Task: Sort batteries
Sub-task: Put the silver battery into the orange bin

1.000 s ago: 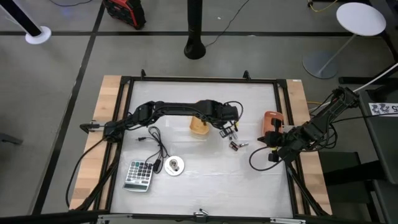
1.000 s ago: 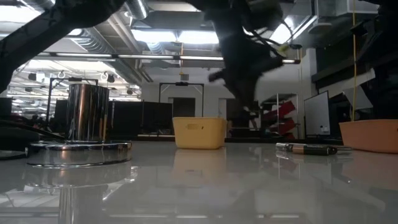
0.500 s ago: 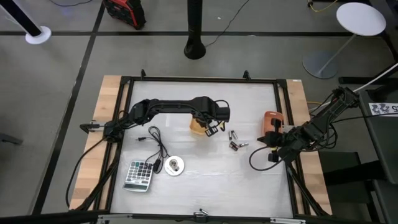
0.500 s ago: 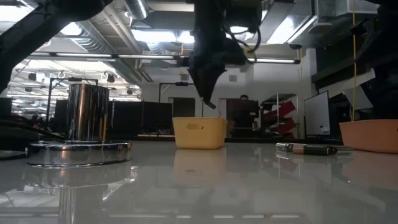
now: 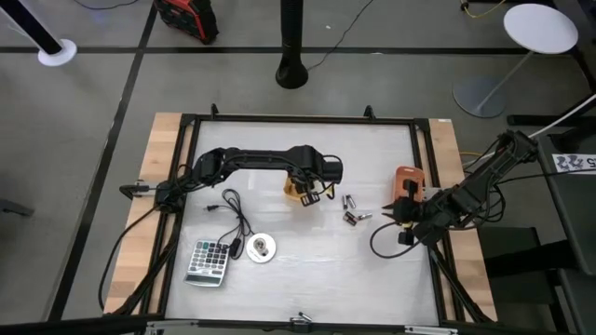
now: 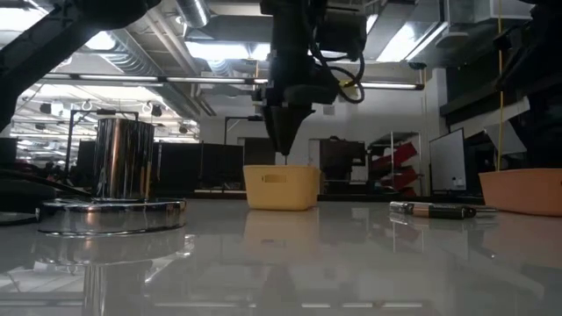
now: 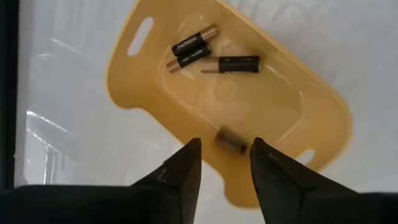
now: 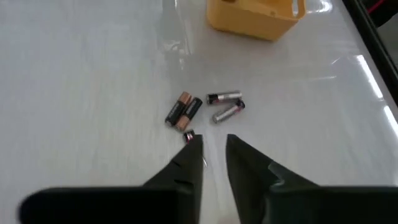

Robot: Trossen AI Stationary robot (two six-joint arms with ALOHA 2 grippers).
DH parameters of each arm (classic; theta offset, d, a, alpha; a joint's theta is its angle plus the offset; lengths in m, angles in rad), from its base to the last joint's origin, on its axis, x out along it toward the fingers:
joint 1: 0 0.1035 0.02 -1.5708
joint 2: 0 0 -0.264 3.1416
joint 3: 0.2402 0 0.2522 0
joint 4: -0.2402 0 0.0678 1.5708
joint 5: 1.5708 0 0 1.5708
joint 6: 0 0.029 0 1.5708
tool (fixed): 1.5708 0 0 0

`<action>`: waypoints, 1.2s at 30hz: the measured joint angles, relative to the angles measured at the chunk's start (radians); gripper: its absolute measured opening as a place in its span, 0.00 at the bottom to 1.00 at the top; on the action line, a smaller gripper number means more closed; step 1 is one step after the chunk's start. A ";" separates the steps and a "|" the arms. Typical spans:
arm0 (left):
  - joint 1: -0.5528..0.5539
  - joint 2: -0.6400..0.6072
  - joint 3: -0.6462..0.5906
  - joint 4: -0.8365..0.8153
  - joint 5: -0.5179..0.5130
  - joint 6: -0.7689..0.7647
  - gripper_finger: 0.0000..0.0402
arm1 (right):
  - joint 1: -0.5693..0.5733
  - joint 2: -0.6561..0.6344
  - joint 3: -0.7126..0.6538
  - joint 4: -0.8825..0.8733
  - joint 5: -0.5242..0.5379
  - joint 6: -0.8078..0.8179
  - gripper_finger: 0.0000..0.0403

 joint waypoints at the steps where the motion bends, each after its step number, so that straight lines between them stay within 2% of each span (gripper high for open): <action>1: 0.000 -0.004 0.000 -0.001 0.010 0.011 0.32 | 0.000 0.011 0.000 0.015 0.000 0.000 0.21; 8: -0.012 -0.103 0.000 -0.023 0.030 0.016 0.29 | -0.043 0.109 0.000 0.081 -0.023 -0.006 0.33; 16: -0.096 -0.186 0.000 0.007 0.023 0.038 0.25 | -0.210 0.231 0.000 0.105 -0.145 -0.179 0.33; 21: -0.165 -0.199 0.000 0.001 0.016 0.081 0.23 | -0.300 0.295 0.000 0.168 -0.285 -0.307 0.33; 26: -0.230 -0.247 0.000 -0.054 -0.093 0.063 0.22 | -0.351 0.348 0.000 0.203 -0.361 -0.393 0.33; 30: -0.280 -0.326 0.000 -0.110 -0.193 -0.023 0.22 | -0.383 0.384 0.000 0.199 -0.384 -0.416 0.33; 36: -0.374 -0.445 -0.035 -0.105 -0.307 -0.124 0.22 | -0.427 0.429 0.000 0.200 -0.435 -0.440 0.33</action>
